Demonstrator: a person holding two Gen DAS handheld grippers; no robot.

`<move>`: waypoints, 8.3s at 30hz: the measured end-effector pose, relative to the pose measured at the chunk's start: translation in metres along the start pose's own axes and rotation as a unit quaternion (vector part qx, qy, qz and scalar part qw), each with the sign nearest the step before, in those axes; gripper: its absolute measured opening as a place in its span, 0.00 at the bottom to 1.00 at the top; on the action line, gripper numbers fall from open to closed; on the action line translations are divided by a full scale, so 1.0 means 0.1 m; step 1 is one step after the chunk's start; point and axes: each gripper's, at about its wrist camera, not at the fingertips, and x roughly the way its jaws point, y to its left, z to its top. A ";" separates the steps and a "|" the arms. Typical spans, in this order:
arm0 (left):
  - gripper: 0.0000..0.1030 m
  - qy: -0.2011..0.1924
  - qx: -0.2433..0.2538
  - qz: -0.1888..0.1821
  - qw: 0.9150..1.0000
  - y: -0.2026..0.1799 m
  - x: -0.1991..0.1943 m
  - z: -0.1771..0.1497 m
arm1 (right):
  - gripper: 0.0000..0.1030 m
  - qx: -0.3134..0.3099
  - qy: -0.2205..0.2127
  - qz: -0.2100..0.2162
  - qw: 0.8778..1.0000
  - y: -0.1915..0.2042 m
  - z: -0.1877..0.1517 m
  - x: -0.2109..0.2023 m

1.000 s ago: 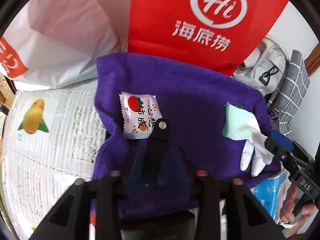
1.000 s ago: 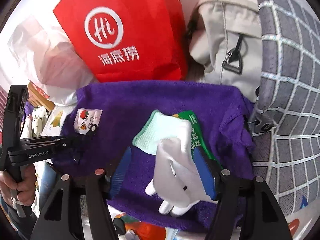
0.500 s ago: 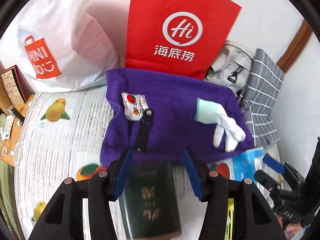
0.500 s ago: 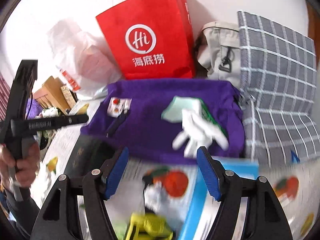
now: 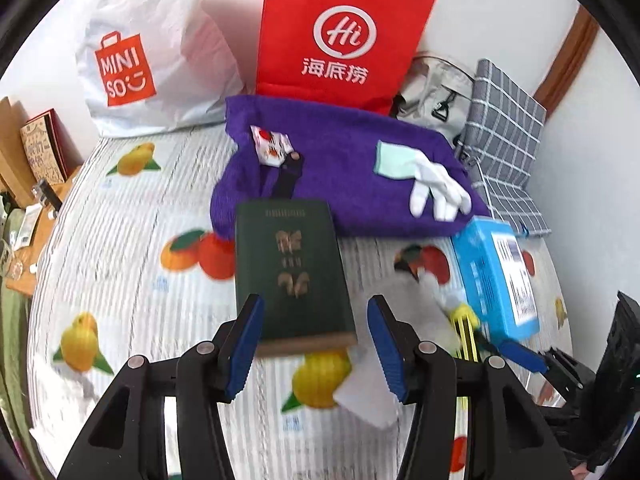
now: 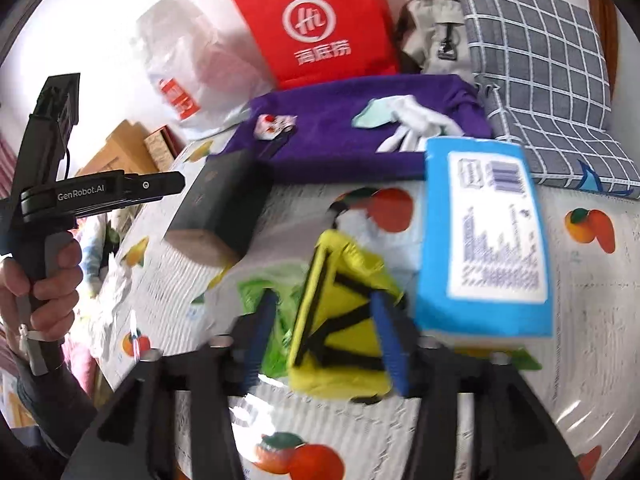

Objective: Organize soft objects
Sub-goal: 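Grasp the yellow zippered bag with the right gripper while the left reaches toward the white sponge block, then close the left gripper on the white sponge block while the right holds the yellow bag, then lift and carry the sponge block and yellow bag over the purple towel, then open both grippers to drop the sponge block and yellow bag onto the towel, then grasp the small white item with the right gripper while the left reaches toward the green tissue pack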

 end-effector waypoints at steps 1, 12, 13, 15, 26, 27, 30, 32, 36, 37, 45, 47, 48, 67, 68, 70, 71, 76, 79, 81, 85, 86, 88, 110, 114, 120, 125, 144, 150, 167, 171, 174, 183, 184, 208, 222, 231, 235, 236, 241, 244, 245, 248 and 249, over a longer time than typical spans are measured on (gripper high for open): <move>0.50 0.001 0.000 -0.001 1.000 0.00 -0.02 -0.05 | 0.55 -0.012 0.002 -0.015 1.000 0.06 -0.04 0.03; 0.50 0.004 0.011 -0.011 1.000 -0.05 -0.16 -0.42 | 0.30 -0.013 0.001 -0.042 0.999 0.10 -0.30 -0.01; 0.50 0.004 0.009 -0.013 1.000 -0.05 -0.17 -0.44 | 0.30 -0.007 -0.005 -0.027 1.000 0.10 -0.31 -0.08; 0.50 0.005 0.004 -0.017 1.000 -0.04 -0.17 -0.50 | 0.30 0.005 -0.015 0.007 1.000 0.10 -0.34 -0.24; 0.50 0.018 0.012 -0.027 0.999 -0.11 0.02 -0.78 | 0.32 0.072 -0.012 0.006 0.997 -0.34 -0.75 -0.41; 0.51 0.019 0.017 -0.029 0.999 -0.14 0.05 -0.80 | 0.32 0.065 -0.008 -0.010 0.998 -0.36 -0.79 -0.40; 0.56 0.023 0.040 -0.027 0.999 -0.25 0.16 -0.85 | 0.36 0.049 -0.007 -0.044 0.998 -0.42 -0.87 -0.38; 0.57 0.023 0.068 -0.018 0.997 -0.32 0.21 -0.90 | 0.44 0.033 -0.001 -0.059 0.998 -0.42 -0.92 -0.35; 0.70 0.007 0.099 -0.023 0.995 -0.38 0.24 -0.97 | 0.57 0.015 -0.014 -0.083 0.996 -0.39 -0.96 -0.37; 0.72 0.005 0.105 -0.027 0.994 -0.40 0.26 -0.97 | 0.62 0.015 -0.025 -0.086 0.996 -0.40 -0.97 -0.40; 0.73 0.014 0.111 0.012 0.994 -0.45 0.57 -0.92 | 0.84 0.040 -0.036 -0.104 0.993 -0.54 -0.99 -0.42; 0.72 -0.003 0.113 0.010 0.994 -0.47 0.57 -0.90 | 0.84 0.046 -0.022 -0.108 0.993 -0.57 -1.00 -0.33; 0.71 -0.012 0.113 0.002 0.994 -0.47 0.55 -0.90 | 0.84 0.049 -0.018 -0.110 0.993 -0.58 -1.01 -0.30; 0.55 -0.010 0.077 -0.036 0.996 -0.23 0.10 -1.11 | 0.86 0.094 -0.014 -0.065 0.993 -0.47 -0.98 -0.17; 0.55 -0.012 0.073 -0.041 0.996 -0.23 0.08 -1.11 | 0.86 0.088 -0.013 -0.071 0.994 -0.43 -0.98 -0.17; 0.55 -0.022 0.071 -0.037 0.997 -0.23 -0.01 -1.11 | 0.86 0.067 -0.009 -0.092 0.993 -0.33 -0.99 -0.13; 0.55 -0.026 0.073 -0.034 0.996 -0.24 -0.04 -1.11 | 0.86 0.057 -0.008 -0.099 0.993 -0.29 -0.99 -0.11; 0.55 -0.035 0.068 -0.028 0.997 -0.24 -0.14 -1.10 | 0.86 0.043 0.000 -0.096 0.994 -0.17 -1.04 -0.02; 0.55 -0.040 0.067 -0.006 0.997 -0.22 -0.19 -1.11 | 0.86 0.044 0.003 -0.092 0.995 -0.14 -1.03 0.00; 0.55 -0.043 0.063 -0.001 0.997 -0.19 -0.23 -1.11 | 0.86 0.041 0.000 -0.094 0.995 -0.12 -1.02 -0.05; 0.55 -0.050 0.051 -0.002 0.997 -0.11 -0.31 -1.11 | 0.86 0.036 -0.022 -0.088 0.995 -0.05 -0.99 -0.21; 0.55 -0.051 0.048 -0.002 0.998 -0.09 -0.32 -1.11 | 0.86 0.031 -0.025 -0.083 0.996 -0.02 -0.98 -0.22; 0.55 -0.053 0.043 -0.003 0.998 -0.06 -0.35 -1.12 | 0.86 0.021 -0.018 -0.087 0.996 0.05 -0.98 -0.15; 0.55 -0.068 0.023 -0.011 0.997 -0.05 -0.55 -0.95 | 0.65 0.019 -0.031 -0.083 0.996 -0.08 -0.91 -0.38; 0.55 -0.070 0.021 -0.019 0.997 -0.08 -0.59 -0.86 | 0.65 0.016 -0.050 -0.084 0.995 -0.13 -0.80 -0.53; 0.55 -0.071 0.010 -0.042 0.996 -0.10 -0.64 -0.66 | 0.65 0.013 -0.064 -0.067 0.996 -0.18 -0.59 -0.69; 0.55 -0.073 0.007 -0.036 0.997 -0.10 -0.64 -0.50 | 0.65 -0.001 -0.072 -0.070 0.995 -0.14 -0.37 -0.73; 0.55 -0.080 -0.013 -0.012 0.997 0.08 -0.42 0.30 | 0.66 -0.021 -0.113 -0.055 0.992 -0.14 0.70 -0.63; 0.55 -0.075 -0.027 -0.016 0.997 0.10 -0.26 0.57 | 0.66 -0.018 -0.110 -0.051 0.992 -0.18 1.01 -0.47; 0.56 -0.064 -0.035 0.009 0.997 0.08 0.17 1.15 | 0.66 0.009 -0.107 -0.008 0.994 -0.45 1.92 -0.05; 0.56 -0.063 -0.038 0.009 0.997 0.06 0.26 1.27 | 0.67 0.011 -0.114 -0.003 0.993 -0.45 2.10 -0.01; 0.56 -0.064 -0.037 0.003 0.997 0.04 0.33 1.34 | 0.68 0.003 -0.125 0.005 0.992 -0.43 2.19 0.02; 0.57 -0.026 -0.030 0.002 0.999 0.03 0.87 1.48 | 0.68 0.023 -0.054 -0.024 0.998 -0.75 2.24 0.71; 0.57 -0.022 -0.030 0.002 0.999 0.03 0.91 1.49 | 0.68 0.030 -0.047 -0.029 0.998 -0.81 2.25 0.77; 0.58 0.054 -0.025 0.011 0.998 -0.04 1.51 1.47 | 0.78 0.050 0.062 -0.018 0.997 -1.10 2.16 1.41; 0.75 0.082 -0.024 0.016 0.996 -0.17 1.53 1.46 | 0.80 0.036 -0.031 -0.030 0.998 -0.90 2.24 0.89; 0.75 0.017 -0.026 0.015 0.999 -0.19 0.97 1.41 | 0.78 -0.012 -0.075 -0.042 0.996 -0.55 1.99 0.50; 0.75 0.000 -0.021 0.014 1.000 -0.19 0.74 1.35 | 0.67 -0.052 -0.069 -0.057 0.995 -0.37 1.67 0.37; 0.75 -0.003 -0.020 0.011 1.000 -0.18 0.68 1.31 | 0.60 -0.059 -0.061 -0.060 0.995 -0.33 1.57 0.36; 0.75 -0.009 -0.017 -0.017 1.000 -0.14 0.40 1.06 | 0.50 -0.063 0.003 -0.051 0.997 -0.18 1.08 0.52; 0.74 -0.015 -0.012 -0.016 1.000 -0.13 0.29 0.89 | 0.50 -0.092 0.032 -0.052 0.994 -0.02 0.79 0.64; 0.74 -0.016 -0.011 -0.016 1.000 -0.12 0.26 0.83 | 0.50 -0.101 0.039 -0.057 0.993 0.02 0.74 0.69; 0.75 -0.014 -0.012 -0.021 1.000 -0.07 0.20 0.66 | 0.50 -0.118 0.050 -0.073 0.989 0.12 0.62 0.79; 0.75 -0.013 -0.011 -0.022 1.000 -0.05 0.17 0.59 | 0.50 -0.123 0.052 -0.083 0.988 0.13 0.61 0.81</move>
